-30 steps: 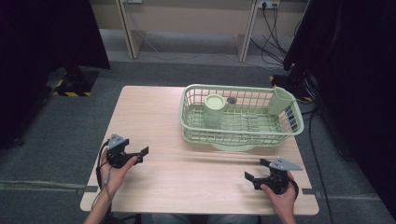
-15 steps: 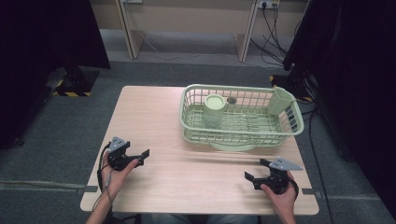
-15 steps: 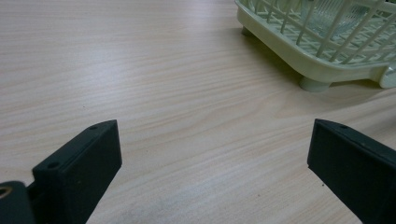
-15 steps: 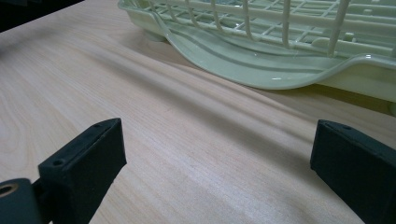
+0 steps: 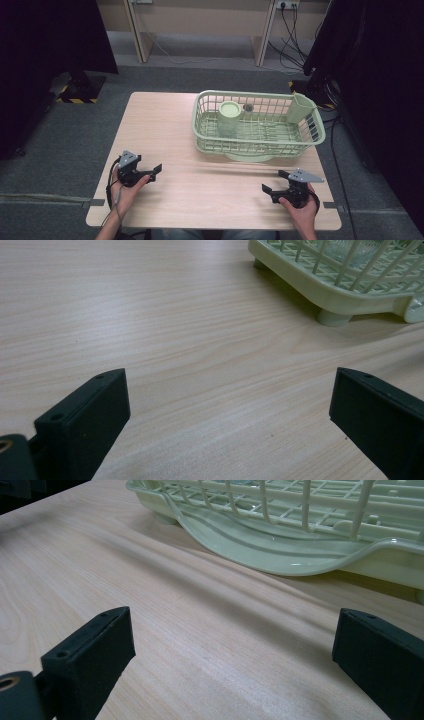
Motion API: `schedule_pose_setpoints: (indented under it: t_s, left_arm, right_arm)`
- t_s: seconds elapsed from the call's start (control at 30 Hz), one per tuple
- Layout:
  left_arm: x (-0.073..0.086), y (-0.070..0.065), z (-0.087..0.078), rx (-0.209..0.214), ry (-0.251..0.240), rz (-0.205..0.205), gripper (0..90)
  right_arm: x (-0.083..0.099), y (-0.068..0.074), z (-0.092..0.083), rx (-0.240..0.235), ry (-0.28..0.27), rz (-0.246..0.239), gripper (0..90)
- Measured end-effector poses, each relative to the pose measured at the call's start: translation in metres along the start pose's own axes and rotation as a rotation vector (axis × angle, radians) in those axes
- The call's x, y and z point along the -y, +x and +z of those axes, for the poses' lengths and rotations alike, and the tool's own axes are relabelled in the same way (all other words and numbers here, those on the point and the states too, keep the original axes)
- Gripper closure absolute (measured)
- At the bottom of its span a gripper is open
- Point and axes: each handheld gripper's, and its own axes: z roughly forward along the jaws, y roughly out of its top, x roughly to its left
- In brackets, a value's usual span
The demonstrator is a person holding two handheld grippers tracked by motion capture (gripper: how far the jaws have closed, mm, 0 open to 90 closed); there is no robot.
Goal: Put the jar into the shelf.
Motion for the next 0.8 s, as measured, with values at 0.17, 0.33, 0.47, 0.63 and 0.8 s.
schedule_pose_setpoints:
  t_s: [0.17,0.33,0.47,0.63,0.8]
  left_arm:
    - [0.0025,-0.0011,0.0011,-0.004,0.000,0.006,2.5]
    - [0.0056,-0.0020,0.0029,-0.005,0.007,0.012,2.5]
    - [0.0073,-0.0025,0.0032,-0.014,0.005,0.016,2.4]
    - [0.0079,-0.0029,0.0020,-0.024,0.000,0.018,2.4]
    - [0.0084,-0.0030,0.0013,-0.030,-0.007,0.011,2.4]
  right_arm:
    - [0.0000,0.0000,0.0001,0.000,0.001,-0.002,3.8]
    - [-0.0001,0.0000,0.0001,-0.001,0.001,-0.002,3.7]
    - [0.0000,0.0000,0.0001,-0.001,0.001,-0.002,3.8]
    - [-0.0001,0.0001,0.0002,-0.003,0.002,-0.003,3.7]
    - [-0.0001,-0.0001,0.0003,-0.006,0.003,-0.002,3.8]
